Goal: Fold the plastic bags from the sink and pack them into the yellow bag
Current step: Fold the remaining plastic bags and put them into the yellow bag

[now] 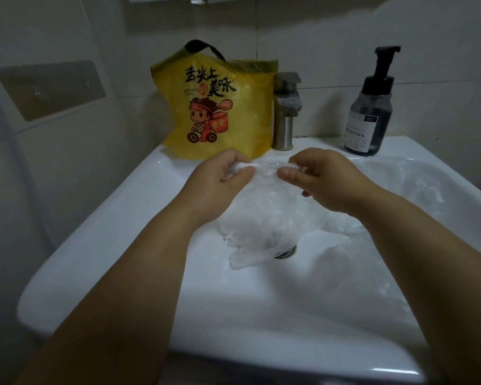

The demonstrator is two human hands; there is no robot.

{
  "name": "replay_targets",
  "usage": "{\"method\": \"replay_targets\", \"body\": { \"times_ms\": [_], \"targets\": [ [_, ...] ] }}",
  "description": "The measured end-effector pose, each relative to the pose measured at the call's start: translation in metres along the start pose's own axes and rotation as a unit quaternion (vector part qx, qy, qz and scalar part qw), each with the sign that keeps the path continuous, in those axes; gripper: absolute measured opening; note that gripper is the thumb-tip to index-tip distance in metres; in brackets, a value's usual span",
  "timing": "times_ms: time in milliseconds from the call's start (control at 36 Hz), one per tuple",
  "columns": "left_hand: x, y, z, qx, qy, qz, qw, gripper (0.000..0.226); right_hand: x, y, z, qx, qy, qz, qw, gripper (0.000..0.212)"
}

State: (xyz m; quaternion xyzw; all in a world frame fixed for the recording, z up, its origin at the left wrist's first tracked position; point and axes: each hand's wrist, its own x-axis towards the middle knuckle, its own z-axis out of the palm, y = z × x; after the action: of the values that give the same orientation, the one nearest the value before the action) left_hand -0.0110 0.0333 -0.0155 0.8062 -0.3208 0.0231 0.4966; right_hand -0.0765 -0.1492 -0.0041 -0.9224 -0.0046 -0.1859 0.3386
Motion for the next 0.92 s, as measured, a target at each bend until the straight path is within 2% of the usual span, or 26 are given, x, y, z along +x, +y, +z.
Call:
{"method": "replay_targets", "body": {
  "times_ms": [111,250,333,361,417,444,472,500,556,639,722,778,889,917],
  "targets": [
    [0.000,0.005,-0.002,-0.160,-0.012,-0.044,0.986,0.010,-0.003,-0.003,-0.006,0.076,-0.030,0.019,0.996,0.016],
    [0.004,0.006,-0.004,-0.251,0.061,-0.084,0.963,0.014,-0.004,-0.007,-0.009,0.156,-0.062,0.054,0.984,0.018],
    [0.009,0.011,-0.002,-0.377,0.096,-0.090,0.917,0.010,-0.004,-0.012,-0.002,0.268,-0.058,0.084,0.958,0.019],
    [0.010,0.012,0.000,-0.428,0.088,-0.085,0.896,0.014,-0.003,-0.014,0.003,0.297,-0.051,0.095,0.949,0.020],
    [0.010,0.014,0.005,-0.497,0.042,-0.101,0.861,0.041,-0.003,-0.019,0.013,0.345,-0.039,0.113,0.931,0.022],
    [0.009,0.014,0.010,-0.498,0.003,-0.125,0.858,0.057,-0.003,-0.022,0.018,0.372,-0.038,0.118,0.920,0.022],
    [0.008,0.014,0.016,-0.471,-0.043,-0.143,0.869,0.069,-0.003,-0.024,0.022,0.395,-0.039,0.118,0.910,0.023],
    [0.006,0.015,0.023,-0.426,-0.082,-0.155,0.888,0.071,-0.004,-0.026,0.026,0.404,-0.041,0.115,0.906,0.025],
    [0.002,0.017,0.037,-0.362,-0.106,-0.165,0.911,0.048,-0.005,-0.028,0.030,0.402,-0.036,0.111,0.908,0.027],
    [0.004,0.020,0.042,-0.354,-0.058,-0.171,0.918,0.029,-0.005,-0.026,0.033,0.393,-0.028,0.108,0.913,0.025],
    [0.007,0.019,0.037,-0.365,-0.046,-0.168,0.915,0.033,-0.005,-0.025,0.032,0.362,-0.034,0.106,0.925,0.027],
    [0.010,0.018,0.030,-0.399,-0.024,-0.171,0.900,0.036,-0.004,-0.023,0.027,0.360,-0.039,0.119,0.924,0.023],
    [0.018,0.012,0.009,-0.454,0.088,-0.181,0.868,0.028,-0.003,-0.016,0.016,0.326,-0.041,0.132,0.935,0.015],
    [0.019,0.008,0.004,-0.441,0.111,-0.178,0.873,0.024,-0.003,-0.015,0.014,0.321,-0.041,0.134,0.937,0.016]
  ]
}}
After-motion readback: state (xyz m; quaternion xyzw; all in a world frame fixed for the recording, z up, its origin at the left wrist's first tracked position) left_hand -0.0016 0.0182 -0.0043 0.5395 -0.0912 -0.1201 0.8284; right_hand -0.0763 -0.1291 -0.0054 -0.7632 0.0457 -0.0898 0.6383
